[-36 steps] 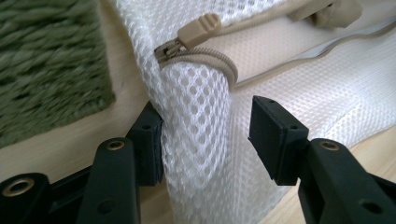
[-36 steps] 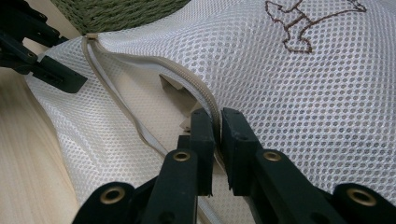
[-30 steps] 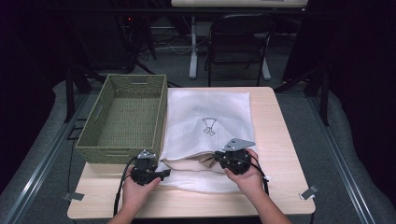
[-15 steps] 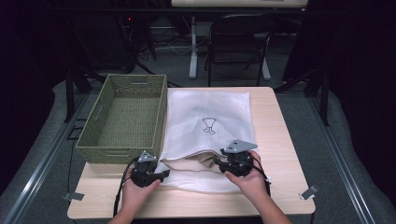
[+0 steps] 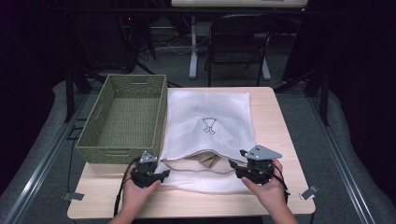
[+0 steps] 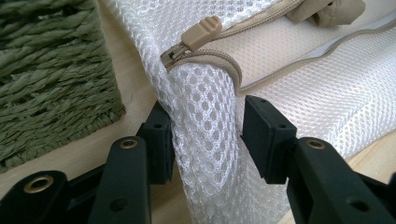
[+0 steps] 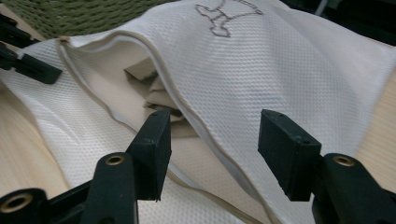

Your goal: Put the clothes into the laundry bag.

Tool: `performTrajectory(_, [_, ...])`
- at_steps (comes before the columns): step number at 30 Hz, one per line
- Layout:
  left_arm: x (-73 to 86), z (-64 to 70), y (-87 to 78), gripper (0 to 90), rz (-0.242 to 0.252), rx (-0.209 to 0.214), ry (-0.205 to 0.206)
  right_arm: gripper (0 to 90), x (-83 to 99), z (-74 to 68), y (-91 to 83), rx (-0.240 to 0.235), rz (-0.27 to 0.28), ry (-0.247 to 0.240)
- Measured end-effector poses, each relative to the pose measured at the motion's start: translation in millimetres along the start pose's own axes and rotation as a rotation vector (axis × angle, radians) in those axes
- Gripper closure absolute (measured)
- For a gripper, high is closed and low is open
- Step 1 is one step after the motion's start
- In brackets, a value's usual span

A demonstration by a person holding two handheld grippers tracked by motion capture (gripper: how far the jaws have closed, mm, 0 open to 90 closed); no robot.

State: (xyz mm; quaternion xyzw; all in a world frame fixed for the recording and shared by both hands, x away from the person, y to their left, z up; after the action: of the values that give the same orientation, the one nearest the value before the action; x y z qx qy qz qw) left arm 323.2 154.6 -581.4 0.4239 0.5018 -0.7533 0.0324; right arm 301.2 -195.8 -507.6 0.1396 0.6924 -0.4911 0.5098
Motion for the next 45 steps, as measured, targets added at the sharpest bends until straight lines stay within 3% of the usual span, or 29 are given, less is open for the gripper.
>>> performTrajectory(4, [-0.1, 0.1, -0.2, 56.1, -0.001, 0.004, -0.002, 45.4, 10.3, 14.6, -9.8, 0.047, -0.002, 0.027])
performTrajectory(11, [-0.1, -0.1, -0.2, 56.1, 0.0, 0.002, -0.003, 45.6, 31.1, 34.7, -20.5, 0.081, -0.013, 0.11])
performTrajectory(22, [0.2, -0.4, 0.0, 56.4, 0.005, 0.001, -0.007, 41.8, 58.8, 53.8, -15.4, 0.119, -0.076, 0.222])
performTrajectory(45, [0.1, 0.7, 0.5, 55.3, -0.003, -0.011, 0.003, 39.4, 85.1, 59.5, 0.2, 0.057, -0.19, 0.354])
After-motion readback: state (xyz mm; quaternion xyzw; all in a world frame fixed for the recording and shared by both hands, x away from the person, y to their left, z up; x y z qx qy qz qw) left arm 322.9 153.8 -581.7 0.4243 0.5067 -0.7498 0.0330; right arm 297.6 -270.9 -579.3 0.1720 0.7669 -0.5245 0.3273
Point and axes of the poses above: each handheld gripper's, and its own axes: y roughly forward along the jaws, x roughly out of its underside, z roughly to its right, the point moved 2 cm from there along y, roughly forward along the jaws, and after that the axes turned 4 degrees about y, right-handed, at the moved point
